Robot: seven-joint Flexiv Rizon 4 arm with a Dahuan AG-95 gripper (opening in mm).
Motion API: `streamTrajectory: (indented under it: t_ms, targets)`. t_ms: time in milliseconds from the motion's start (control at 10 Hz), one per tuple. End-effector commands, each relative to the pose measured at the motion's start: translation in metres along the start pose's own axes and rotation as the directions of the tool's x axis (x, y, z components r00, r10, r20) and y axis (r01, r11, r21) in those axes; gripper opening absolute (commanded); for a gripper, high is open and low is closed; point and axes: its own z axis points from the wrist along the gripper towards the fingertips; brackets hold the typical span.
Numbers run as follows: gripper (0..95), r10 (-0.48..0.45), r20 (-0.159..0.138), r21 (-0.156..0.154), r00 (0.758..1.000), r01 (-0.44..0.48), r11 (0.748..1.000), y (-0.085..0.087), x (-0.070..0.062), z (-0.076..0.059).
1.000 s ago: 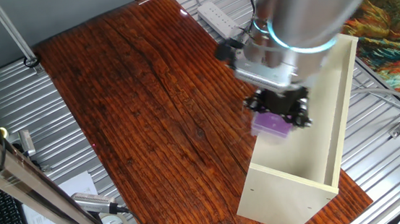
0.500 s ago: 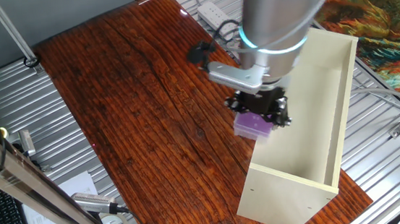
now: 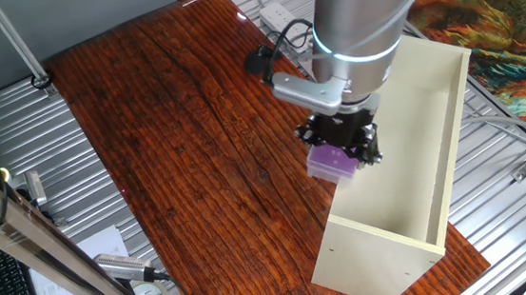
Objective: Take the object down from the shelf
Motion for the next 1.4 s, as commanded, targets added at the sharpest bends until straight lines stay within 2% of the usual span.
streamTrajectory:
  t_ms: [100, 200, 500, 600, 800, 1100, 1400]
  targets:
    - [0.0, 0.177, -0.016, 0.046, 0.984, -0.176, 0.983, 0.0, 0.001, -0.001]
    - [0.0, 0.175, -0.021, 0.062, 0.984, -0.173, 0.983, 0.0, 0.001, -0.001]
    - [0.0, 0.161, -0.035, 0.083, 0.986, -0.157, 0.984, -0.004, 0.002, 0.001]
    - [0.0, 0.154, -0.039, 0.091, 0.987, -0.15, 0.985, -0.013, 0.003, 0.001]
    - [0.0, 0.131, -0.035, 0.087, 0.991, -0.128, 0.988, -0.032, 0.006, 0.003]
    - [0.0, 0.091, -0.027, 0.078, 0.995, -0.089, 0.993, -0.072, 0.015, 0.008]
    - [0.0, 0.061, -0.019, 0.065, 0.998, -0.06, 0.996, -0.099, 0.013, 0.012]
